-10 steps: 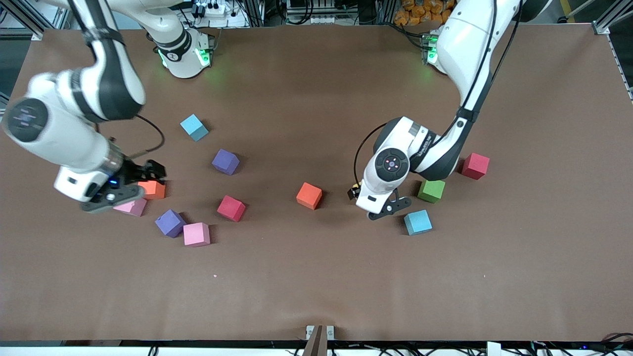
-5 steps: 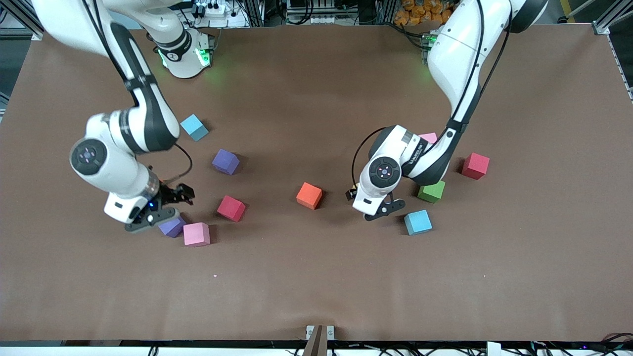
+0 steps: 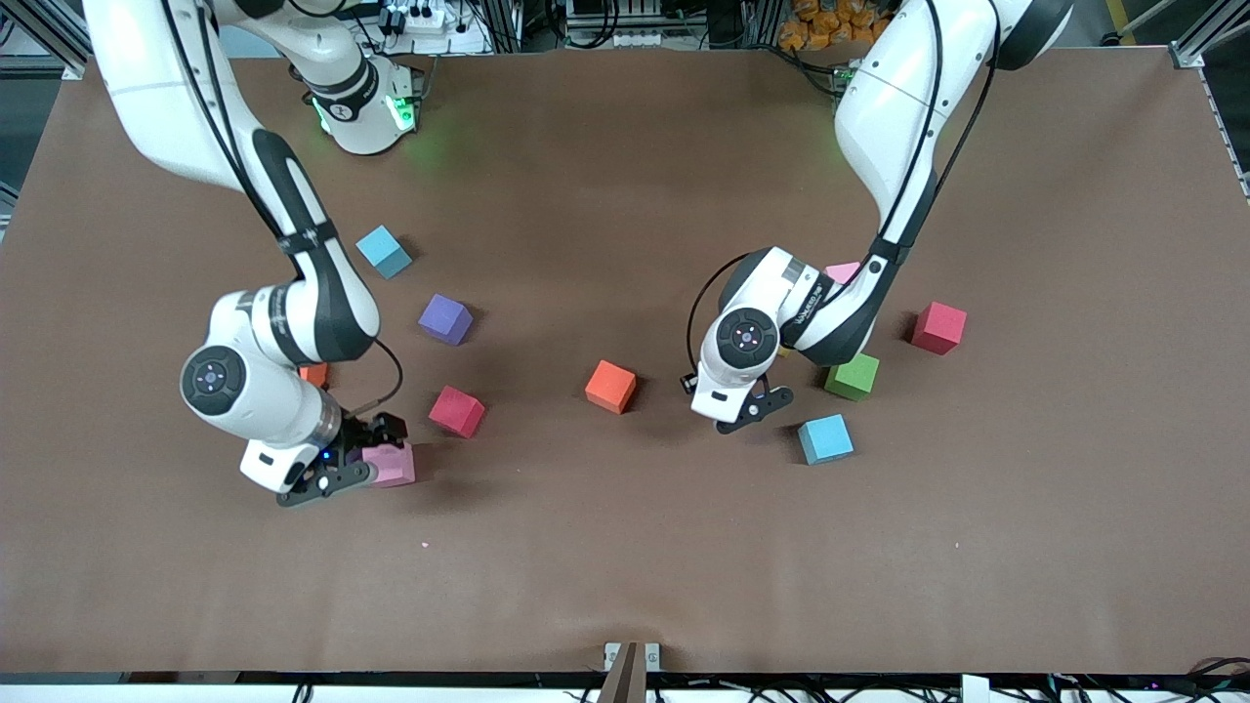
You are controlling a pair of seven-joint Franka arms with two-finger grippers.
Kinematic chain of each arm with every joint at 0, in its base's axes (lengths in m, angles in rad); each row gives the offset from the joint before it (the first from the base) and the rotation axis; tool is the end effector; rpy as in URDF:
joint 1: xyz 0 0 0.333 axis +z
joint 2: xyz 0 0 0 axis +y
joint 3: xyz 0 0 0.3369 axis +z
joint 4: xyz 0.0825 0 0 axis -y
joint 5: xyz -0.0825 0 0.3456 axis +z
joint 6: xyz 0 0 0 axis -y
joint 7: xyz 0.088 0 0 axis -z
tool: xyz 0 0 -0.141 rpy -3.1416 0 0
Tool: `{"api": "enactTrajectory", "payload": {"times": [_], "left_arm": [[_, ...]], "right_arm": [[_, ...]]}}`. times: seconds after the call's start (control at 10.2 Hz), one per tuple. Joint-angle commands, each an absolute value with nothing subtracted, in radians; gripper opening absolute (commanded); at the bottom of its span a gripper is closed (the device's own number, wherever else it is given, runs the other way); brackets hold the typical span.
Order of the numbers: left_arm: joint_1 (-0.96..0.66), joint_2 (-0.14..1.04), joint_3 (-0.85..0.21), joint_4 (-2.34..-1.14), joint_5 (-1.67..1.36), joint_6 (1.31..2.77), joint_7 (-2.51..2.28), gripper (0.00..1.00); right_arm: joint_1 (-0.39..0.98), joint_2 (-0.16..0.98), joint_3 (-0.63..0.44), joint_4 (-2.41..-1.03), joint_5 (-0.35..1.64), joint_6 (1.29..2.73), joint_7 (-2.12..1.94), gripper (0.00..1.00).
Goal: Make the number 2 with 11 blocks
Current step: 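Grasp the yellow cube with the left gripper while the right gripper reaches a pink cube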
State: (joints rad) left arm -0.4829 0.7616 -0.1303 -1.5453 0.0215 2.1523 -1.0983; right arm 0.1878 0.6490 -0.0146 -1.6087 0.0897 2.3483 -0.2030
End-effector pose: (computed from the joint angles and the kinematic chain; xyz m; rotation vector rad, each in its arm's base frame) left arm 0.5552 -0.3743 0.1994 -2.9741 -0.7609 0.2370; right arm 0.6782 0.1236 0.2638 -3.0424 -0.4903 -0.1413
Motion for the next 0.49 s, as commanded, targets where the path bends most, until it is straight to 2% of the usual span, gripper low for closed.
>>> {"api": "enactTrajectory", "payload": {"times": [0.0, 0.39], "left_arm": [[-0.485, 0.749, -0.118, -1.543, 0.052, 2.149, -1.225, 0.00], [-0.489, 0.689, -0.100, -1.551, 0.054, 2.064, -1.484, 0.00]], "right_arm": [[0.207, 0.709, -0.018, -1.568, 0.104, 2.405, -0.204, 1.00], [0.201, 0.745, -0.018, -1.566, 0.101, 2.410, -0.215, 1.00]]}}
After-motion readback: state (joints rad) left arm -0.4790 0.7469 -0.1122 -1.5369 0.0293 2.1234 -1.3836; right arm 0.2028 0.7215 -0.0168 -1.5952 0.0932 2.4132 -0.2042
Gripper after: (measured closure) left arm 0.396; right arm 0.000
